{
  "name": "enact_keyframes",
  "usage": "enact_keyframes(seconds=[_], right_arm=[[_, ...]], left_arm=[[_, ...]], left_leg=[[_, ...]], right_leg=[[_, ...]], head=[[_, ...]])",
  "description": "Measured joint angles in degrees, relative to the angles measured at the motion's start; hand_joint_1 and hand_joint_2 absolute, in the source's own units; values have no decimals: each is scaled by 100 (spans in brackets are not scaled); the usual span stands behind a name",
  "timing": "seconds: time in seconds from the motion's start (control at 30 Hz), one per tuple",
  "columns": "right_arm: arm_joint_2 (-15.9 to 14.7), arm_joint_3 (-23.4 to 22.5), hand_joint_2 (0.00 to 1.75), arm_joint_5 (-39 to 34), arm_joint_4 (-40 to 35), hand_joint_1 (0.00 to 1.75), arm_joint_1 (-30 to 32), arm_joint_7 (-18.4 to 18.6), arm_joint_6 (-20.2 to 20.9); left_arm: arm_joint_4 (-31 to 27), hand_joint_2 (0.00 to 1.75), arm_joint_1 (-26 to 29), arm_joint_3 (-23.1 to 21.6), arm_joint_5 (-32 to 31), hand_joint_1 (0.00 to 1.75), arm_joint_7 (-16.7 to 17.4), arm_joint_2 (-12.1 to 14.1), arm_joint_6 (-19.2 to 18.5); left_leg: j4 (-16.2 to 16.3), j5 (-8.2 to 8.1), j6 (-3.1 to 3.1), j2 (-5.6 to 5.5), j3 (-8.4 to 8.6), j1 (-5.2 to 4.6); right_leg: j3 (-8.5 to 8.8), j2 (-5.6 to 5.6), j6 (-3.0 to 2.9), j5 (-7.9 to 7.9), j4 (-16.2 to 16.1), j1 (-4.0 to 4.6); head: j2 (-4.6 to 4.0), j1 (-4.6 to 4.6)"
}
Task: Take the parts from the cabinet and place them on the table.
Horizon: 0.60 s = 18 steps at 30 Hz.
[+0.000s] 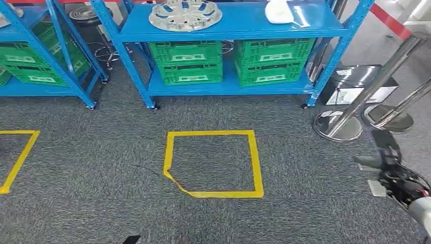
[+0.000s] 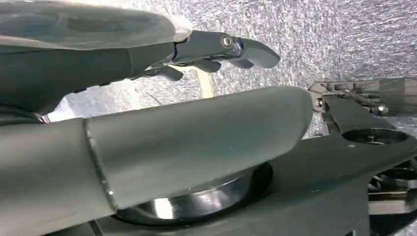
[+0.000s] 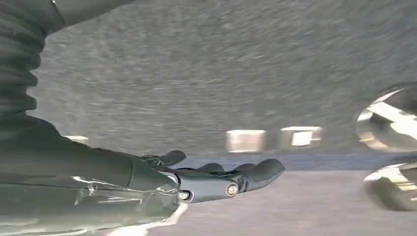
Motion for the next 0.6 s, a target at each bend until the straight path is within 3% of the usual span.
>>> enact_keyframes(seconds=[0.17,0.27,0.37,0.6], right_arm=[[350,42,175,857,-236,0,-550,140,79],[599,63,175,1847,-385,0,-934,243,206],[745,83,175,2098,-465,0,-1145,273,249],[1414,90,175,2386,-594,0,-1370,-309,428]], left_arm=[[0,0,-71,-149,24,0,57,-2,13],[9,0,-134,-271,48,0,101,-2,48],[9,0,-165,-347,55,0,131,-4,52],[39,0,-197,-500,149,0,160,-4,61]], left_leg=[[1,9,3,2,-4,0],[1,10,1,23,1,0],[1,10,1,0,-3,2],[-1,9,0,17,-4,1]], right_leg=[[-3,2,0,1,2,0],[-14,26,-4,7,3,-1],[-6,1,-3,5,3,0],[-14,16,-3,6,2,1]], head=[[0,2],[0,0],[0,0],[0,0]])
